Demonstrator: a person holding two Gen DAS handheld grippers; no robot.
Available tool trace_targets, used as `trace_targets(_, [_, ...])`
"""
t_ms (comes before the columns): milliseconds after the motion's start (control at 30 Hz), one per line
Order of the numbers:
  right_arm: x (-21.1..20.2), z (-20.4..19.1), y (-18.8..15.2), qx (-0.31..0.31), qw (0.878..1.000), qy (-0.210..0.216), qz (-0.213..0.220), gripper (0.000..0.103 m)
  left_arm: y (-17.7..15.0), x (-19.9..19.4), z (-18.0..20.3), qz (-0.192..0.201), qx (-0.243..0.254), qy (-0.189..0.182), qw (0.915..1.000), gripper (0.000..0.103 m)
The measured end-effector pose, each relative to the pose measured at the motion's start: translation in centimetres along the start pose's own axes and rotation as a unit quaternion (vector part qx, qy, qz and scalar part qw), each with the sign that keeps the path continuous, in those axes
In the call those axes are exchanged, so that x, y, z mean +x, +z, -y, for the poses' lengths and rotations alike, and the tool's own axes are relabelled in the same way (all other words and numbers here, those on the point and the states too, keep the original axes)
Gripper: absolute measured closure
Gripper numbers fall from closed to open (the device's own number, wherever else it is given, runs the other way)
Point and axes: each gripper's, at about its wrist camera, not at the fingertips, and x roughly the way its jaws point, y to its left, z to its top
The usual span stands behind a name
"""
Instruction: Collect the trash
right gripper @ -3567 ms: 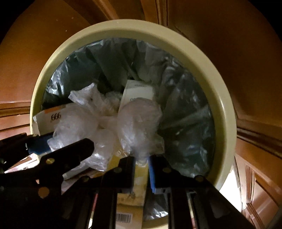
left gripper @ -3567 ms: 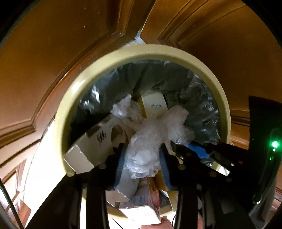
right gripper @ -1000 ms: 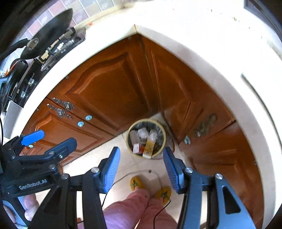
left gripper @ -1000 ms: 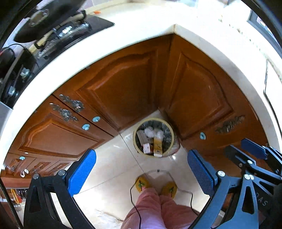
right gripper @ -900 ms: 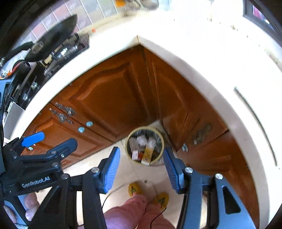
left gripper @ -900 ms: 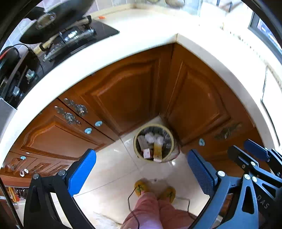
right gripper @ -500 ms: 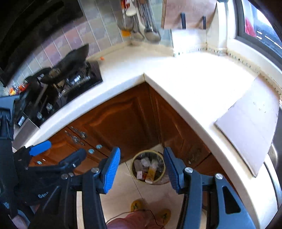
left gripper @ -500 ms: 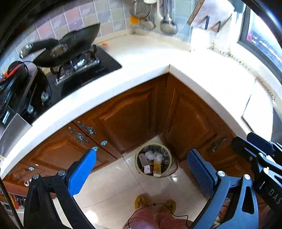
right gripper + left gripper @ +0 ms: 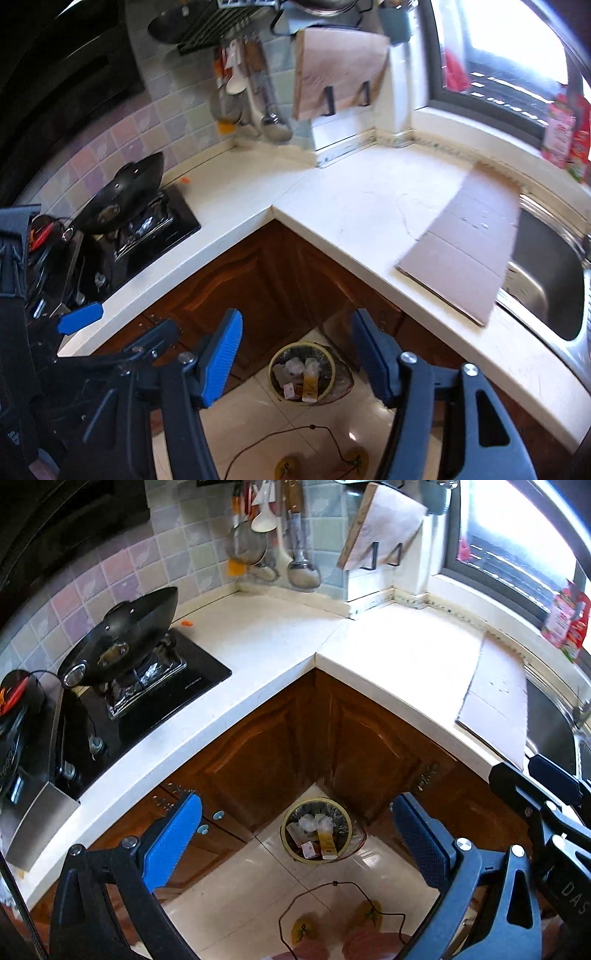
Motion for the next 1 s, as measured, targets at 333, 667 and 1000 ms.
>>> trace_targets(333, [-3.6,-1.5,-2.7,0.026,0.998,-0.046,0.023,0.040,-1.7,-2.0,-0.9,0.000,0.022,-0.031,0.9993,0.001])
trace_targets(667, [-5.2,-2.1,-4.1,0.033,0.996,-0.070,0.035,0.040,-2.7,-3.0,-0.9,0.006,0.034,-0.045,0.9984,0.001])
trace_targets(1000, [-6.4,-2.1,-4.4,0.038,0.994,-0.084,0.055,0.040,-2.6,-3.8,-0.4,0.024,0.042,-0.051,0.9975,0.001])
